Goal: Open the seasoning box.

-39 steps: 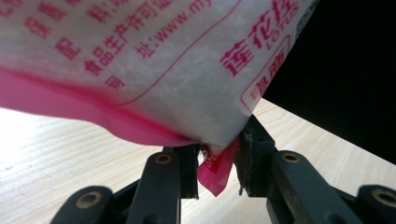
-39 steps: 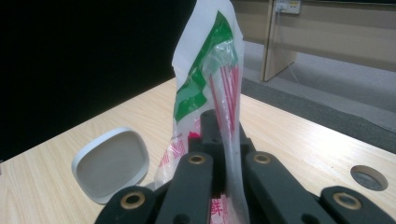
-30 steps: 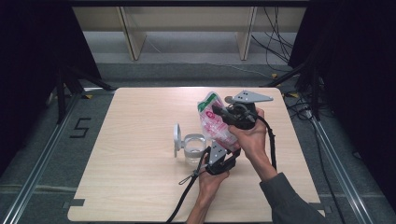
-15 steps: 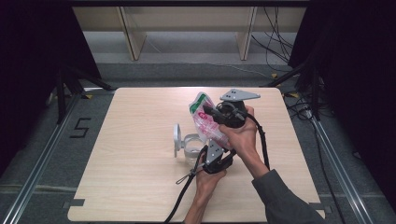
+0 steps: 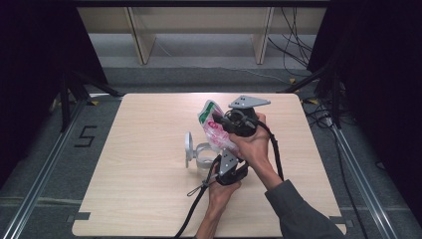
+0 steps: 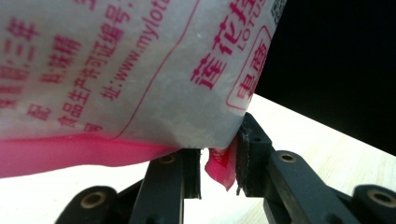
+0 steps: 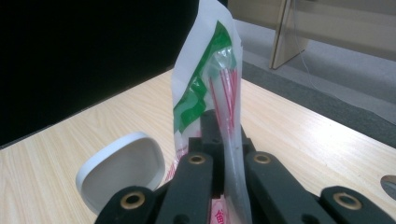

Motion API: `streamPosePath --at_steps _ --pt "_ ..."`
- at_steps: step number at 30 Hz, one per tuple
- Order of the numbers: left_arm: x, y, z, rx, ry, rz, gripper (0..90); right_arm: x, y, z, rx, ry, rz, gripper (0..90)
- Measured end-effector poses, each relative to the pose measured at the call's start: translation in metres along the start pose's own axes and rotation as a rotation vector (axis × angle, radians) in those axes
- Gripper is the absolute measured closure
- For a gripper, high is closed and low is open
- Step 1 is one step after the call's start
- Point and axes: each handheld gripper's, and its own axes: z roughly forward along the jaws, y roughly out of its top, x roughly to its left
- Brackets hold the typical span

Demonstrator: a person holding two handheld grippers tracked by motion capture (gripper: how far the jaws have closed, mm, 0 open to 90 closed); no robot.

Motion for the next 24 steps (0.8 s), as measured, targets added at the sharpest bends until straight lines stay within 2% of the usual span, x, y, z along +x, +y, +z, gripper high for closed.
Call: streamPosePath --at_steps 1,6,7,8,10,11,14,16,24 --pt "0.0000 -0.0003 -0.0001 0.002 0.001 0.003 73.5 -0.0010 0.0006 0.0002 0.014 0.012 -0.017 90.0" --pt "0.0010 -0.0010 -0.0006 0.006 -0.004 0.001 73.6 0.0005 0.0006 0.0030 0.029 0.007 -0.008 90.0" --pt "0.0013 -0.0011 -0.0005 0.007 -0.007 -0.003 73.7 0.0008 0.0002 0.0051 0.018 0.011 -0.022 90.0" --pt "0.0015 -0.0011 -0.0005 0.008 -0.008 -0.002 73.7 0.0009 0.0005 0.0045 0.034 0.011 -0.025 90.0" --pt "0.0017 -0.0010 -0.0004 0.005 -0.009 -0.003 73.8 0.0019 0.0003 0.0060 0.032 0.018 -0.029 90.0" --pt "0.0016 -0.0012 -0.0005 0.004 -0.009 -0.003 73.8 0.0034 0.0000 0.0065 0.031 0.024 -0.017 90.0" --pt "0.0016 -0.0009 -0.0008 0.006 -0.010 -0.001 73.8 0.0032 0.0004 0.0072 0.034 0.018 -0.057 90.0" --pt "-0.0004 -0.0011 0.0003 -0.025 -0.011 -0.032 73.9 0.0055 0.0000 0.0069 0.033 0.013 -0.036 90.0" --pt "-0.0006 -0.0012 0.0004 -0.019 -0.018 -0.029 74.0 0.0075 0.0000 0.0076 0.058 0.031 -0.038 90.0"
